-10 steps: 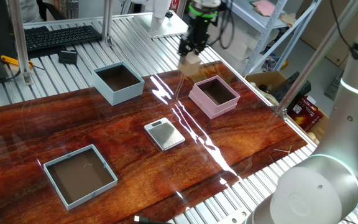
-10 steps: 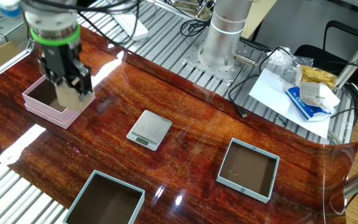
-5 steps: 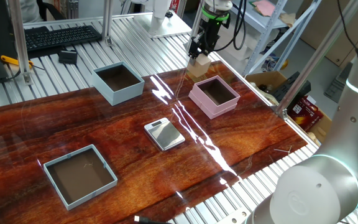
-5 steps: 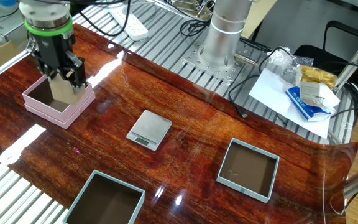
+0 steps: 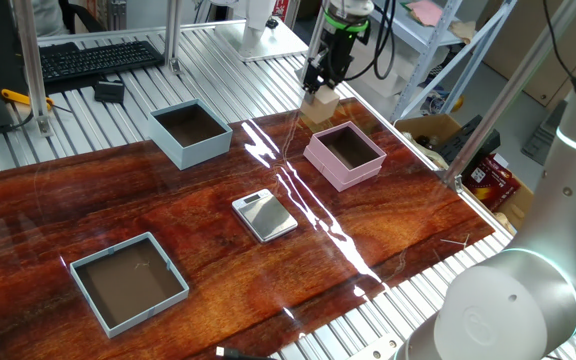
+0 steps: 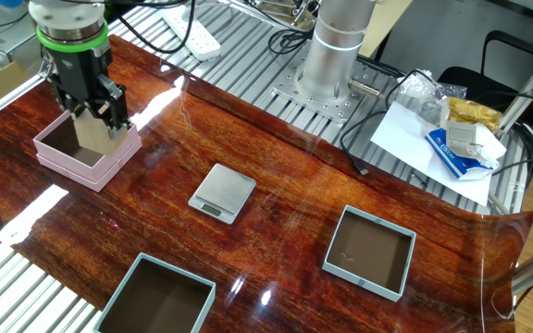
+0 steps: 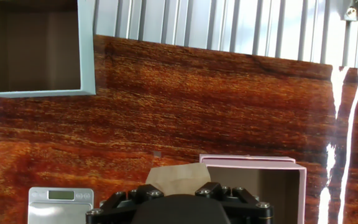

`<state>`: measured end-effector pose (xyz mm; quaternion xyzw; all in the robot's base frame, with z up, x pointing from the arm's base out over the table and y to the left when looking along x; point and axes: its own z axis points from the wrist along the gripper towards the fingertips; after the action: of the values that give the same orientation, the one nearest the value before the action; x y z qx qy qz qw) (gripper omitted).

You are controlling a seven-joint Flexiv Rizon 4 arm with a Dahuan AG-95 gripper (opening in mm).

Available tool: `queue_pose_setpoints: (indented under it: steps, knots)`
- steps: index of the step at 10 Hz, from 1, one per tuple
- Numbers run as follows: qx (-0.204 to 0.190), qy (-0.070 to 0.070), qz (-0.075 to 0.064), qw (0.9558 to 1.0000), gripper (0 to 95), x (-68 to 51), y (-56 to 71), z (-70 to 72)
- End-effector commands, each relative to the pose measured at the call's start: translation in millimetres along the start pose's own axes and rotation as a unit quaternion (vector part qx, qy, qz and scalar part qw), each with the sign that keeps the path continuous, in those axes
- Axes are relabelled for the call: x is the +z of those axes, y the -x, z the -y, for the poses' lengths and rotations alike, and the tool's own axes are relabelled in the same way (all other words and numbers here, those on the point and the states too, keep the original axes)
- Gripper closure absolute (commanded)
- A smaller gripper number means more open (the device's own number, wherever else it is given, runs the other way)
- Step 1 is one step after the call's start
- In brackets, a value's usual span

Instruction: Move an object from one box to another

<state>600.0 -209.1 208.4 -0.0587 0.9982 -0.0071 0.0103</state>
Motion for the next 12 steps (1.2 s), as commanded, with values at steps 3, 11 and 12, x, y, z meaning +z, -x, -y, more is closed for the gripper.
queue_pose_setpoints:
  steps: [3, 11, 12]
  knots:
    - [0.035, 0.001, -0.001, 0.9994, 95.0, 0.0, 0.3, 0.6]
    - [0.142, -0.015, -0.007, 0.9897, 95.0, 0.0, 0.3, 0.6]
    - [0.149, -0.018, -0.007, 0.9886, 95.0, 0.0, 0.3, 0.6]
